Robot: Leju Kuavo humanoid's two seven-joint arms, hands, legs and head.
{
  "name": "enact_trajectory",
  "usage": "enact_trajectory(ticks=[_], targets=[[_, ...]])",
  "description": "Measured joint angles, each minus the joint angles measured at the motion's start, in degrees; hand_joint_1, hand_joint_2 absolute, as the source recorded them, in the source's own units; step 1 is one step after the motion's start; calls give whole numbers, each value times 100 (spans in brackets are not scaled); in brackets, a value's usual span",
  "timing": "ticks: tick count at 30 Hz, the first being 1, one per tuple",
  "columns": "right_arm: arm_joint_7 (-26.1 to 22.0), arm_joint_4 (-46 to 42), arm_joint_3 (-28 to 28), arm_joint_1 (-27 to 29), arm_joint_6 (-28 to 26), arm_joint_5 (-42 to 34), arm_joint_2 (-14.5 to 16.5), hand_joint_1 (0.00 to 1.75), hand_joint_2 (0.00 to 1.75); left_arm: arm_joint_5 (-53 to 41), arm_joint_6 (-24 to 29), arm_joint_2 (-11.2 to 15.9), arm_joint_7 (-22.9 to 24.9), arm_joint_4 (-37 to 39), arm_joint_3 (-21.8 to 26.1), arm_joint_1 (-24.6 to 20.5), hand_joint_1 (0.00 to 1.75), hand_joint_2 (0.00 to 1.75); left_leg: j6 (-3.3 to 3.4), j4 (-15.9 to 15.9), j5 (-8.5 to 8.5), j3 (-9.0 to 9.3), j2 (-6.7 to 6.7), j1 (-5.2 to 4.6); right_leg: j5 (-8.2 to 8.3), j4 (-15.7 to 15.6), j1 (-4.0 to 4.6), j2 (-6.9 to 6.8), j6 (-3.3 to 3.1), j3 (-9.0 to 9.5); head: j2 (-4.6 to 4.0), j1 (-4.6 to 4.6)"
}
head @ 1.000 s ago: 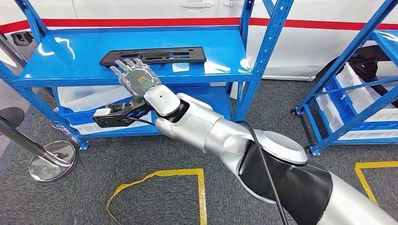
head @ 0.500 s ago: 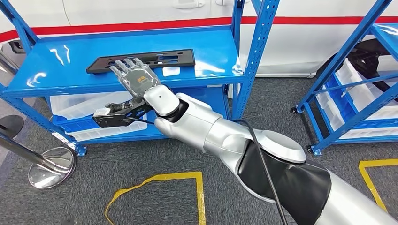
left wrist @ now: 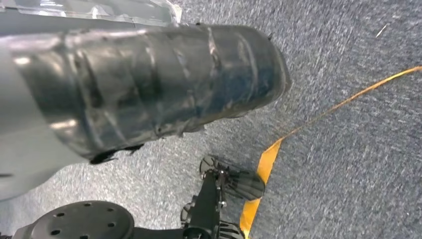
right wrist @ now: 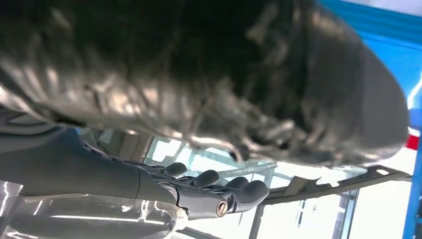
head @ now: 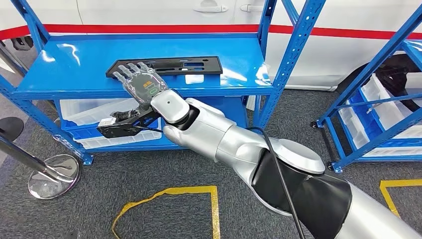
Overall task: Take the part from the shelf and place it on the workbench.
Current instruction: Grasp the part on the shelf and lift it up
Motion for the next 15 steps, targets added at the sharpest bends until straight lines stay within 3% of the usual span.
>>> enact_trajectory(ticks=[1,3,5,7,9,11,13,15], targets=[[-1,0,0,7,1,5,1,0,0,1,-1,-1,0,0,0,0,0,0,-1,6,-20,20,-49,-1,154,-114,0,4,-14,2,0,1],[-10,-1,0,2,-5,27,8,0,0,1,-1,-3,-2,0,0,0,0,0,-16,22,-74,78,-171,0,650,-830,2,73,-63,249,0,1],[-46,-1,0,-6,-12,56,16,0,0,4,1,-14,-5,1,0,-7,0,0,-54,39,-119,92,-281,3,887,-1449,-6,258,-117,547,0,-19],[-79,-1,0,-5,-24,66,17,0,0,12,3,-23,-7,2,0,-7,0,0,-107,42,-132,63,-377,40,847,-1621,9,333,-150,663,0,-20],[-83,-7,-8,-11,-42,57,22,0,0,16,7,-25,-7,2,-1,14,0,0,-171,17,-143,46,-437,81,824,-1686,20,247,-184,700,0,3],[-83,-20,-33,-30,-65,47,39,0,0,15,7,-33,-5,3,-4,27,0,0,-233,146,-251,-8,-294,66,824,-1777,-10,180,-219,776,0,-11],[-83,-28,-59,-44,-96,46,52,0,0,14,7,-37,-6,3,-7,7,0,0,-280,771,-537,-297,-32,49,807,-1833,-28,117,-249,858,0,-42],[-84,-26,-68,-14,-115,52,53,0,0,14,6,-34,-7,3,-7,0,0,0,-322,1493,-747,-691,95,59,767,-1834,-31,70,-269,911,0,-55]])
